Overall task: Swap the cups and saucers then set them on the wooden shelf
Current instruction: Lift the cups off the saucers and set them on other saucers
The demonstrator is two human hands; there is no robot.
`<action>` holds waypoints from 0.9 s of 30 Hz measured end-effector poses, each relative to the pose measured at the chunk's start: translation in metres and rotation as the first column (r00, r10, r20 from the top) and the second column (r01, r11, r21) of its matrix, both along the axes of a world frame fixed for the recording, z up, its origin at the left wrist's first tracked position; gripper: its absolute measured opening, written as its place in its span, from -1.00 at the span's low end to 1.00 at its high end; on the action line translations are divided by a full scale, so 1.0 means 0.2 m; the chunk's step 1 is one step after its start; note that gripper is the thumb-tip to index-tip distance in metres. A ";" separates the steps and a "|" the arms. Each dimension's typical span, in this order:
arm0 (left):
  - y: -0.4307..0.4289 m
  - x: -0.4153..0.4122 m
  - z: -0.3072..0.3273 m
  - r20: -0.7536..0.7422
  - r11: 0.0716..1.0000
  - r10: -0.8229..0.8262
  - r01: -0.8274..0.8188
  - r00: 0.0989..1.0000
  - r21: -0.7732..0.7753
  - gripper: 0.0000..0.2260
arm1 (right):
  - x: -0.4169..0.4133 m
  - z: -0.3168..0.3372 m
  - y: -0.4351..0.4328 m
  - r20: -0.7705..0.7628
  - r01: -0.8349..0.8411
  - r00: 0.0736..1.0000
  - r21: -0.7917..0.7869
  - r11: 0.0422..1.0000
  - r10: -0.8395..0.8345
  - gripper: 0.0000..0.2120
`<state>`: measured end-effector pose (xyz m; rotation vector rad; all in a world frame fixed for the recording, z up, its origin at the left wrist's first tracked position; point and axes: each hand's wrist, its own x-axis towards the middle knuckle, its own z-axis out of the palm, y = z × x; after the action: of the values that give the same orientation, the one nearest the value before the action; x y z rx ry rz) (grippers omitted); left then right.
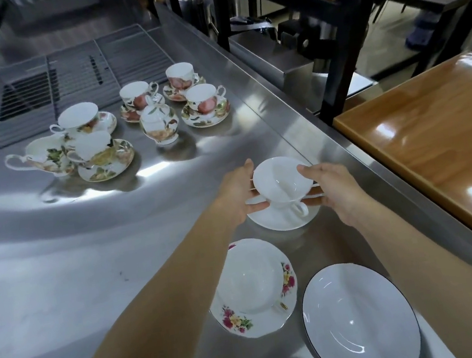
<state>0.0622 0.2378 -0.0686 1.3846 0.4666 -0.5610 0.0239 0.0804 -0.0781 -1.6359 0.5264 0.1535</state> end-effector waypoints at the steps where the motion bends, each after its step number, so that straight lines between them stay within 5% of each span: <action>1: 0.00 0.00 0.00 -0.002 1.000 0.002 -0.002 1.000 0.002 -0.65 | 0.00 0.00 0.00 -0.004 0.000 1.000 -0.001 1.000 0.000 -0.77; 22: 0.03 0.00 -0.02 -0.030 0.998 -0.042 0.043 0.999 0.054 -0.68 | -0.01 -0.04 0.00 -0.020 -0.051 0.999 -0.061 0.997 0.050 -0.74; 27: 0.05 -0.02 -0.01 -0.052 0.999 -0.042 0.043 0.998 0.017 -0.72 | -0.03 -0.03 0.00 -0.044 -0.058 0.997 -0.049 0.997 0.056 -0.60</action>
<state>0.0581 0.2486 -0.0700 1.4027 0.4863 -0.6295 0.0187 0.0798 -0.0836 -1.7005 0.5195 0.2192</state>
